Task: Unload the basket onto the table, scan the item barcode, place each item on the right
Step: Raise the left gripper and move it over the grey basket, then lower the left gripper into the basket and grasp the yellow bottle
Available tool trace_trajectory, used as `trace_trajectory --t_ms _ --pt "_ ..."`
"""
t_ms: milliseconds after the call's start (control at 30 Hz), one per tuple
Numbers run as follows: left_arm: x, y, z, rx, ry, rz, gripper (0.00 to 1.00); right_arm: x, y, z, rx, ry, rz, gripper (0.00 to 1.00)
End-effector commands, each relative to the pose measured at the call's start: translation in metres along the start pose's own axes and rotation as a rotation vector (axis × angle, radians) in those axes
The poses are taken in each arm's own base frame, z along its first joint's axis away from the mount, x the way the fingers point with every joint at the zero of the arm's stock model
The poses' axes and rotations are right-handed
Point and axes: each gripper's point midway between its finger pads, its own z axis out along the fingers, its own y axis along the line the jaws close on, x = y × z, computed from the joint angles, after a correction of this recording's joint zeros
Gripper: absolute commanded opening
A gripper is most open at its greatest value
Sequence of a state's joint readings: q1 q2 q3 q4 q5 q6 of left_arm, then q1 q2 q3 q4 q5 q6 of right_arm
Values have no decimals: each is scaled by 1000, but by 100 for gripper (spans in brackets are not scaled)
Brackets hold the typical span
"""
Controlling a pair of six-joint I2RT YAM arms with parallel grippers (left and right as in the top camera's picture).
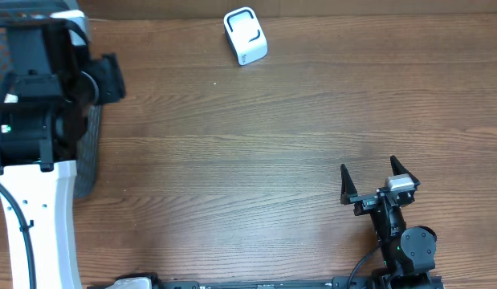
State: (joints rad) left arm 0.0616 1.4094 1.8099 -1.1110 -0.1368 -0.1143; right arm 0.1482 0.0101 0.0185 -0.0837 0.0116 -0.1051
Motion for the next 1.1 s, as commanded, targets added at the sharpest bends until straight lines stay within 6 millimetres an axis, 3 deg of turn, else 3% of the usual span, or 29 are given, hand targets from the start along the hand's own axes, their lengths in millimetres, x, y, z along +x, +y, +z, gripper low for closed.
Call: trace_trajectory --t_ms 0,333,500,800,1067 --pt "-15 46 0 -142 -46 -39 76 3 -2 0 13 2 -5 100" --pt "-6 135 8 -260 -13 -213 83 3 -2 0 13 2 -4 100" --pt "22 177 38 -311 115 -241 83 3 -2 0 13 2 -4 100" --pt "73 191 101 -181 338 -273 83 3 -2 0 13 2 -4 100" --pt "111 182 149 -67 496 -248 82 3 -2 0 13 2 -5 100"
